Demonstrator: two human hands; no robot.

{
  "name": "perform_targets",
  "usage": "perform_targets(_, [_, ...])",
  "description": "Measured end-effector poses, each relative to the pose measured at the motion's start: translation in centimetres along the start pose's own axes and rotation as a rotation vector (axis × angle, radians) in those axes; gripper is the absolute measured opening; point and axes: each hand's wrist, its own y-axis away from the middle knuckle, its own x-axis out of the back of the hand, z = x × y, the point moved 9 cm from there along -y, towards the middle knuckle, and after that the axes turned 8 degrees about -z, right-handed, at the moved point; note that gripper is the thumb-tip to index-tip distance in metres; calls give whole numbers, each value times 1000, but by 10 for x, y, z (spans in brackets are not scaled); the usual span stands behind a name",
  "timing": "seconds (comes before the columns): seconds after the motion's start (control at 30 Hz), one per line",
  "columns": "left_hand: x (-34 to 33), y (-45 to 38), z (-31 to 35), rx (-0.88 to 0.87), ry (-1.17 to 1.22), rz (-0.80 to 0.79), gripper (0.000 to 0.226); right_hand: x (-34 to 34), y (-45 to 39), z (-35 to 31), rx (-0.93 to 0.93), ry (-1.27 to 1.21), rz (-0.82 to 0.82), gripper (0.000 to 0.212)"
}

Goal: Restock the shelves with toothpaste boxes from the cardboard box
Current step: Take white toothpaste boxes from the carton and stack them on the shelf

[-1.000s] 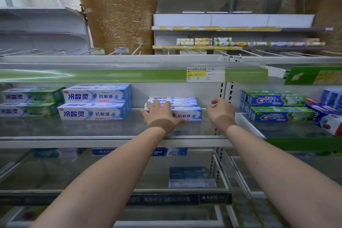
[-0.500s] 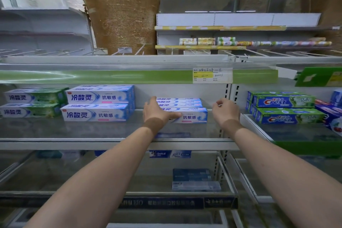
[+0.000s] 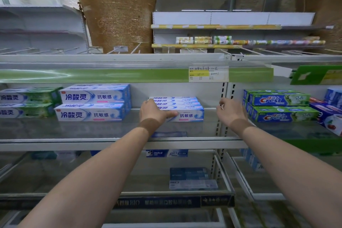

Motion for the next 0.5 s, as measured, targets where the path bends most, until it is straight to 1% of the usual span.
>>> perform_targets(0.1, [-3, -1, -1, -25, -71, -21, 92, -1, 1, -1, 8, 8, 8, 31])
perform_targets(0.23, [-4, 9, 8, -84, -210, -81, 80, -1, 1, -2, 12, -2, 1, 33])
perform_targets(0.4, [-1, 15, 14, -87, -430, -96, 91, 4, 1, -6, 23, -13, 3, 35])
perform_targets(0.5, [6, 18, 16, -87, -467, -63, 95, 5, 1, -10, 51, 3, -6, 37])
